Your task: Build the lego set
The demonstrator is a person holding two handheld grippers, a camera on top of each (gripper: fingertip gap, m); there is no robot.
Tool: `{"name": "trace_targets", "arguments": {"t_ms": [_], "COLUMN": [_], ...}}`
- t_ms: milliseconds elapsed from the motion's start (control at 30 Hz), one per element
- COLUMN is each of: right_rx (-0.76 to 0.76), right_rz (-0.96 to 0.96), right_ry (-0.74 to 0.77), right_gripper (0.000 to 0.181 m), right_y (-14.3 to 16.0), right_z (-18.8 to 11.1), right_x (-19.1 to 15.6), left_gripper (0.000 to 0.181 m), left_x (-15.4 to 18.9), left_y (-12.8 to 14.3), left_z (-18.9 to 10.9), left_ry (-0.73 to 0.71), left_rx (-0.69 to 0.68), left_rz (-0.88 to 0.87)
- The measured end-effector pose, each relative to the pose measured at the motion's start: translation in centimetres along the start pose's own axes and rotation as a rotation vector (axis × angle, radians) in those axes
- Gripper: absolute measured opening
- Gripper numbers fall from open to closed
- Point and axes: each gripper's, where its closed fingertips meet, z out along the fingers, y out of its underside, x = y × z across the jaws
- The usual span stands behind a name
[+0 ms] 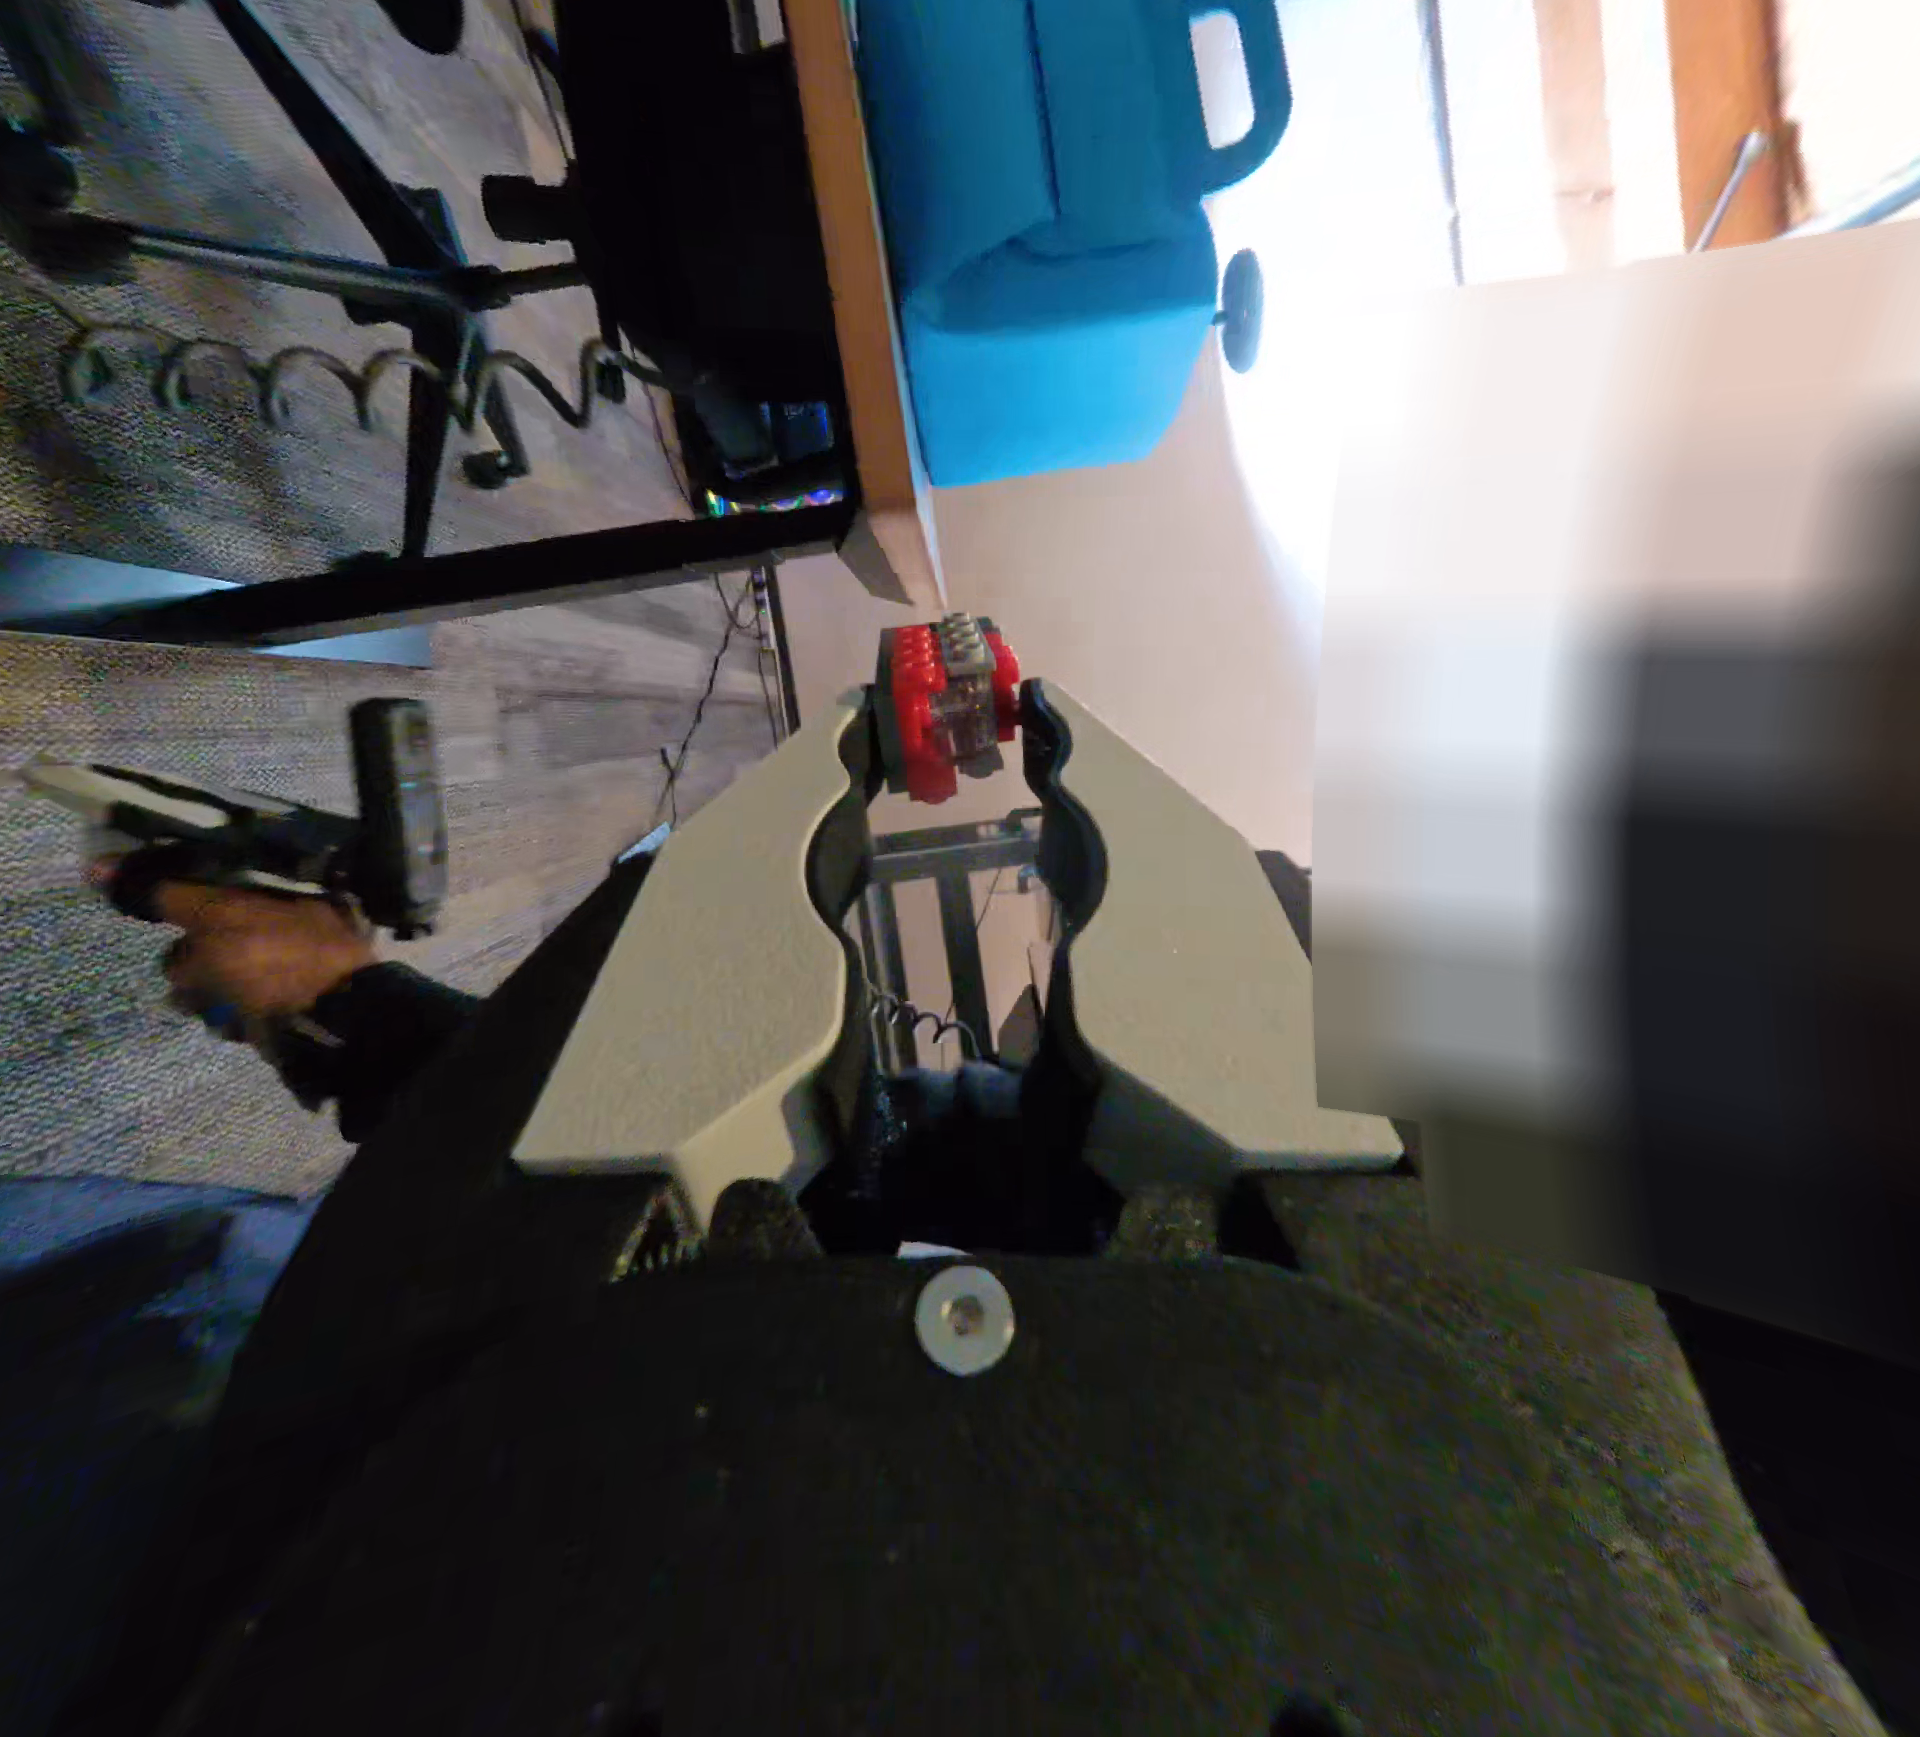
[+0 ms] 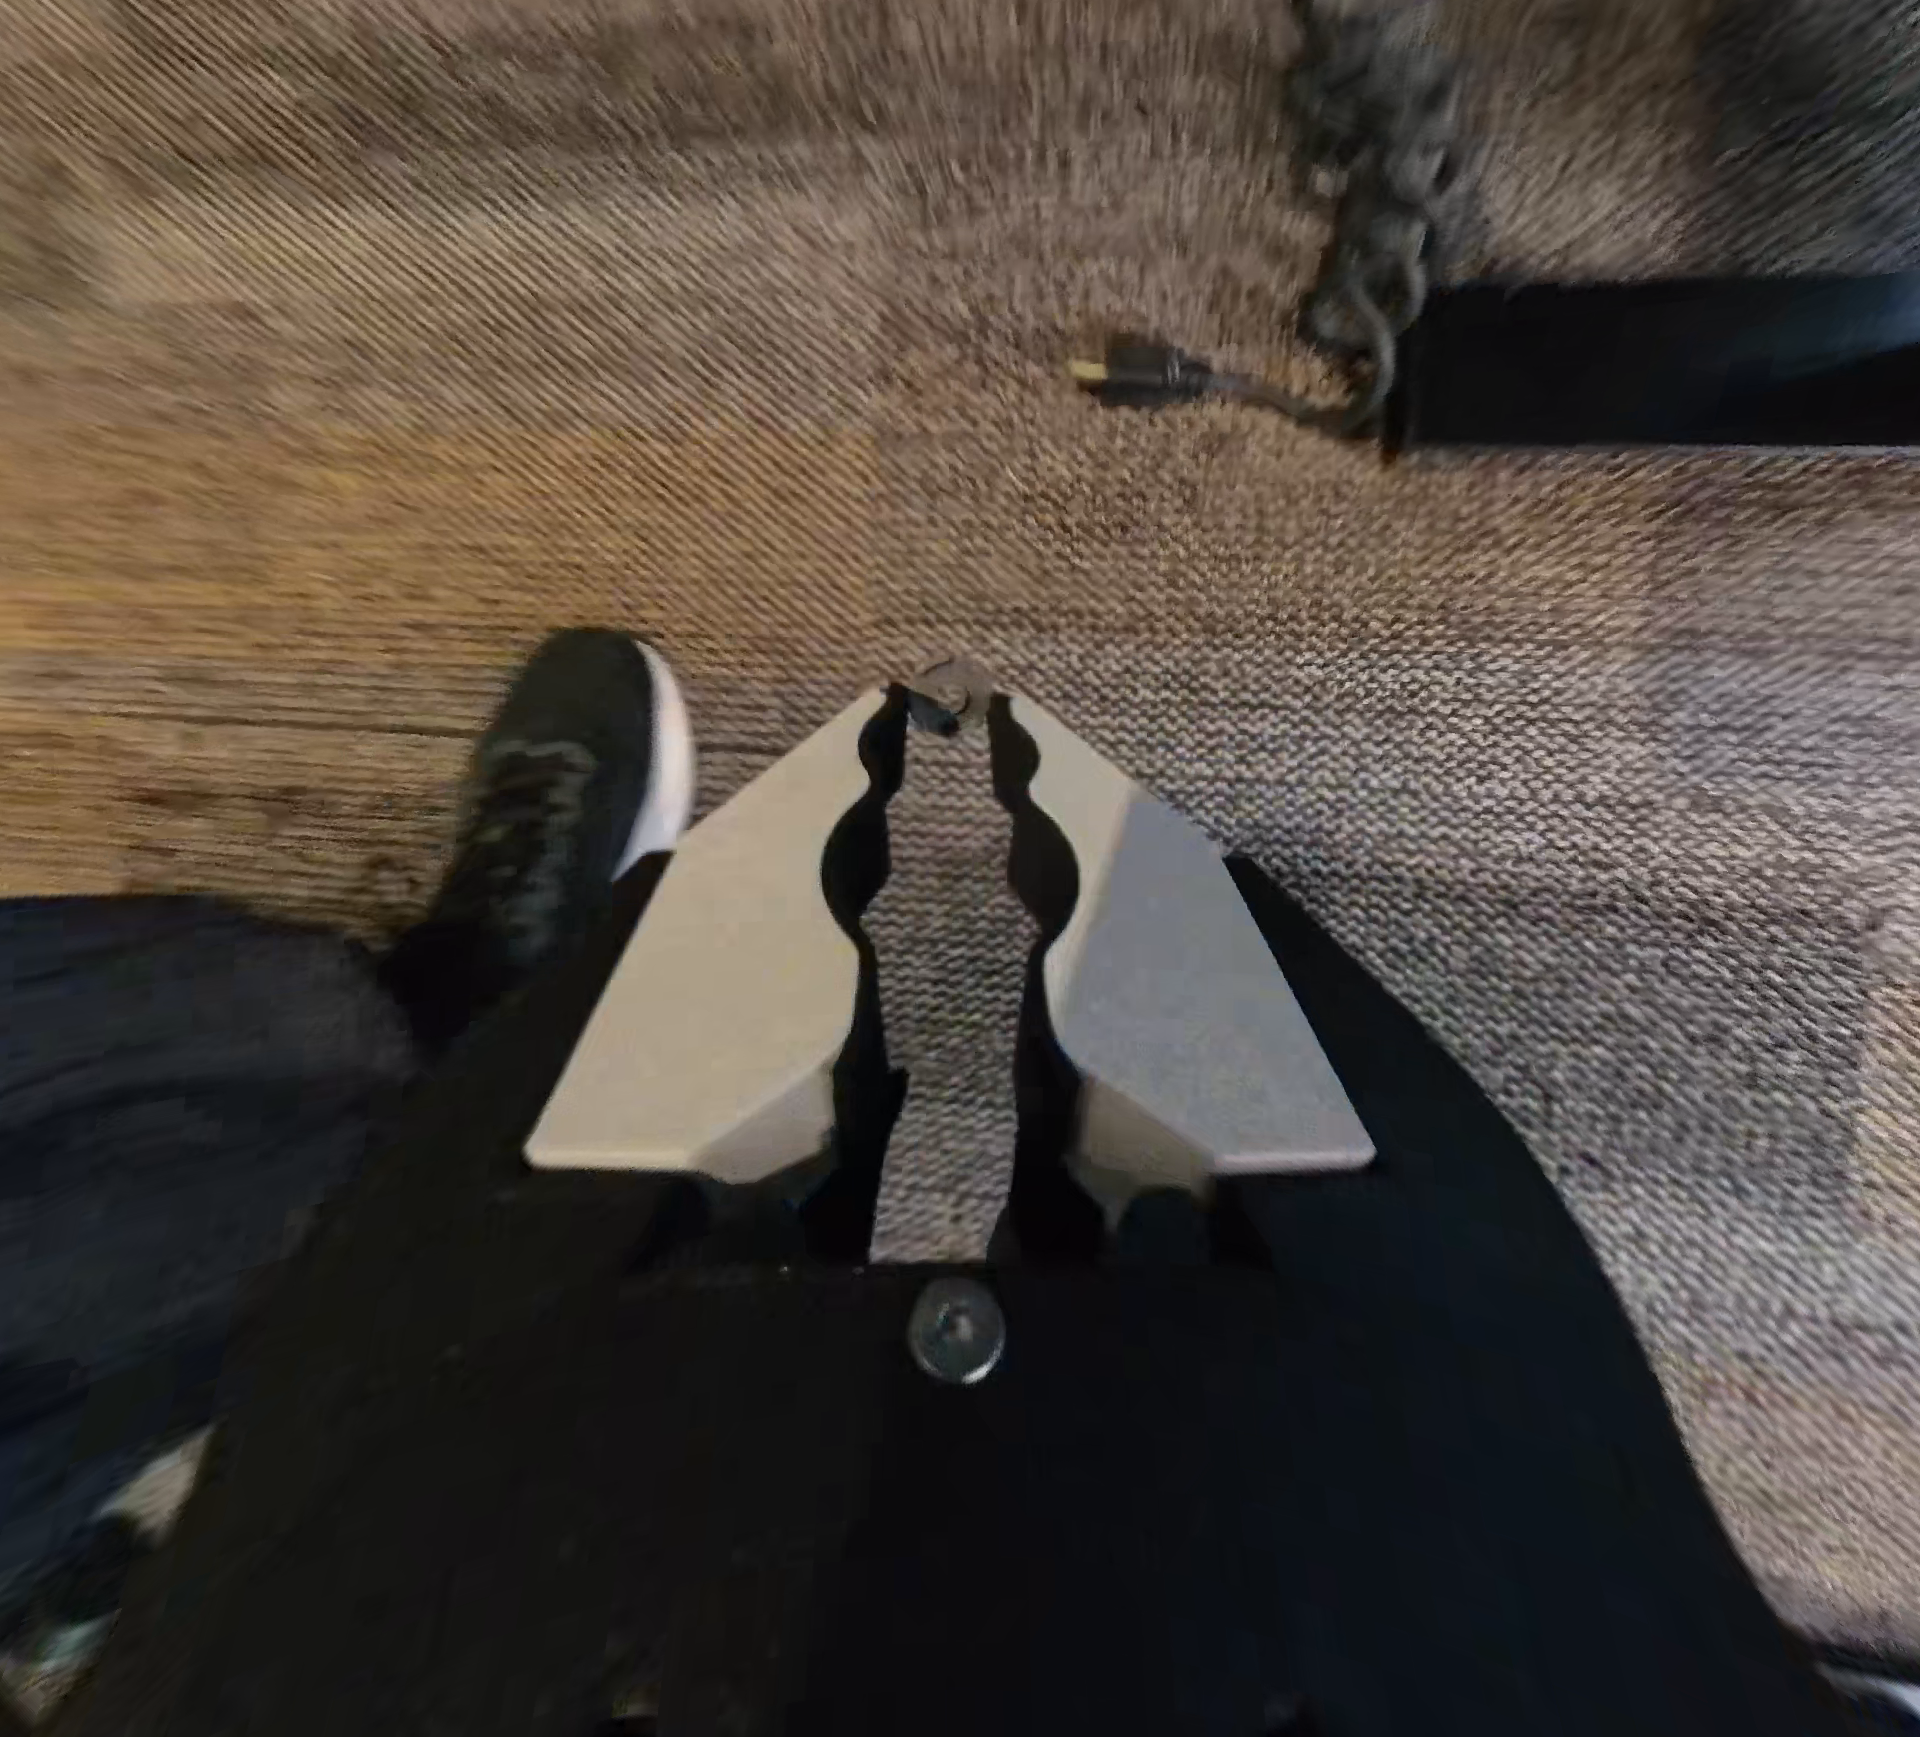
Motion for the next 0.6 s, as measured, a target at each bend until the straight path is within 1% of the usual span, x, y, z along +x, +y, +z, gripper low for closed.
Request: {"name": "trace_targets", "arguments": {"t_ms": [100, 167, 233, 300, 367, 400, 467, 533, 600], "right_rx": [0.12, 0.225, 0.341, 0.449, 0.536, 0.574, 0.626, 0.672, 0.704], "right_rz": [0.009, -0.011, -0.045, -0.051, -0.029, -0.021, -0.034, -0.042, -0.003], "right_ry": [-0.003, -0.003, 0.001, -0.005, -0.022, -0.038, -0.058, -0.021, 0.058], "right_gripper": [0.016, 0.016, 0.016, 0.016, 0.016, 0.016, 0.016, 0.016, 0.016], "right_y": [-4.5, -7.6, -10.0, -10.8, -9.6, -8.4, -5.0, -0.8, 4.0], "right_z": [-10.2, -17.8, -26.3, -35.5, -44.8, -49.3, -57.4, -64.6, -70.9], "right_x": [-3.5, -6.1, -8.7, -10.9, -12.6, -13.4, -14.5, -14.0, -11.7], "left_gripper": [0.026, 0.026, 0.025, 0.026, 0.026, 0.026, 0.026, 0.026, 0.026], "left_x": [4.6, 8.0, 10.3, 12.9, 15.8, 16.7, 18.7, 21.2, 23.1], "left_y": [2.2, 4.5, 7.5, 10.6, 13.9, 15.8, 19.7, 24.3, 29.8], "left_z": [2.4, 4.0, 5.0, 5.4, 5.0, 4.7, 4.4, 4.4, 4.9], "left_ry": [0.081, 0.155, 0.169, 0.209, 0.277, 0.29, 0.31, 0.367, 0.406], "left_rx": [-0.026, -0.059, -0.095, -0.117, -0.135, -0.15, -0.205, -0.271, -0.359], "left_rz": [0.052, 0.109, 0.186, 0.213, 0.237, 0.26, 0.296, 0.328, 0.337]}}
